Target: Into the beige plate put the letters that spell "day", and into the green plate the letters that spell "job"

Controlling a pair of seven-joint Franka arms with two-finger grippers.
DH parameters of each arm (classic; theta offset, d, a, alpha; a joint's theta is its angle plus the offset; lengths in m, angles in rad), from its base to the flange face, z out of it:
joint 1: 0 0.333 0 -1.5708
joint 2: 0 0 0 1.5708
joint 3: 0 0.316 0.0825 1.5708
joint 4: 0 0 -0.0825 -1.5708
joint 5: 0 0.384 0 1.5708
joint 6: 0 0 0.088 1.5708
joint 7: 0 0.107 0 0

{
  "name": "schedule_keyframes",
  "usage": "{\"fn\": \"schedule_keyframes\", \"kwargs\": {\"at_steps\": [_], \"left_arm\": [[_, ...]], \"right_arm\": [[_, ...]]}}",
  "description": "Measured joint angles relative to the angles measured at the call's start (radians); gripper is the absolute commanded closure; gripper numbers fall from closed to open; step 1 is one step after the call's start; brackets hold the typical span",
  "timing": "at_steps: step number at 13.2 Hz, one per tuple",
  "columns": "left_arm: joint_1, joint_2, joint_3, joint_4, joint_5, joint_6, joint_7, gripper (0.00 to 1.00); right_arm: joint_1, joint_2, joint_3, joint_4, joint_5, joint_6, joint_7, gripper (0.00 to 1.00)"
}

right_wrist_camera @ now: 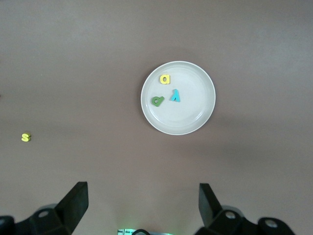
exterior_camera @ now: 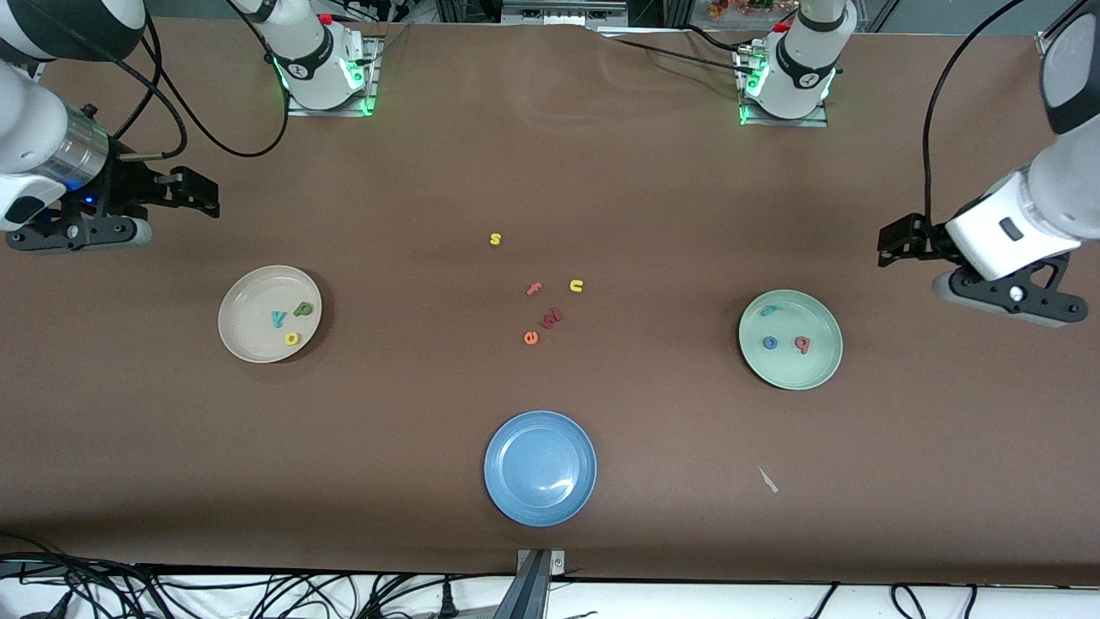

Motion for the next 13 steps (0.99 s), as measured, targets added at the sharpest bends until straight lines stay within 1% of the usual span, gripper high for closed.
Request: {"fn": "schedule_keyframes", "kwargs": {"at_steps": [1,2,4,5,6,8,9,11,13], "left_arm": [[-0.015,-0.001,0.016,0.015,0.0,-0.009,0.0,0.0],[-0.06,-0.008,0.066,0.023,-0.002,-0.013,0.0,0.0],[-0.18,-0.03,0.203,0.021,-0.045,-0.021,-0.002,0.0],[-0.215,-0.052,0.248,0.002,-0.08,-0.022,-0.005,0.0],[-0.234,-0.086,0.283,-0.039,-0.106,-0.007,-0.006,0.0],[-0.235,-0.175,0.321,-0.154,-0.121,0.041,-0.006,0.0],[-0.232,-0.207,0.329,-0.2,-0.121,0.057,-0.006,0.0],[-0.23,-0.238,0.334,-0.267,-0.121,0.089,-0.006,0.0],[-0.231,-0.24,0.333,-0.298,-0.121,0.115,-0.006,0.0]], "right_arm": [[-0.003,-0.001,0.0,0.0,0.0,-0.001,-0.007,0.0],[-0.004,-0.001,0.0,0.0,0.0,-0.001,-0.008,0.0],[-0.004,-0.001,0.001,0.0,0.0,-0.001,-0.008,0.0],[-0.004,-0.001,0.001,0.0,0.0,0.0,-0.007,0.0],[-0.004,-0.001,0.001,0.0,0.0,0.0,-0.007,0.0],[-0.004,-0.001,0.001,0.0,0.0,0.001,-0.006,0.0],[-0.004,-0.001,0.001,0.0,0.0,0.002,-0.006,0.0],[-0.006,-0.001,0.001,0.0,0.0,0.004,-0.005,0.0],[-0.009,-0.001,0.001,0.0,0.0,0.005,-0.005,0.0]]}}
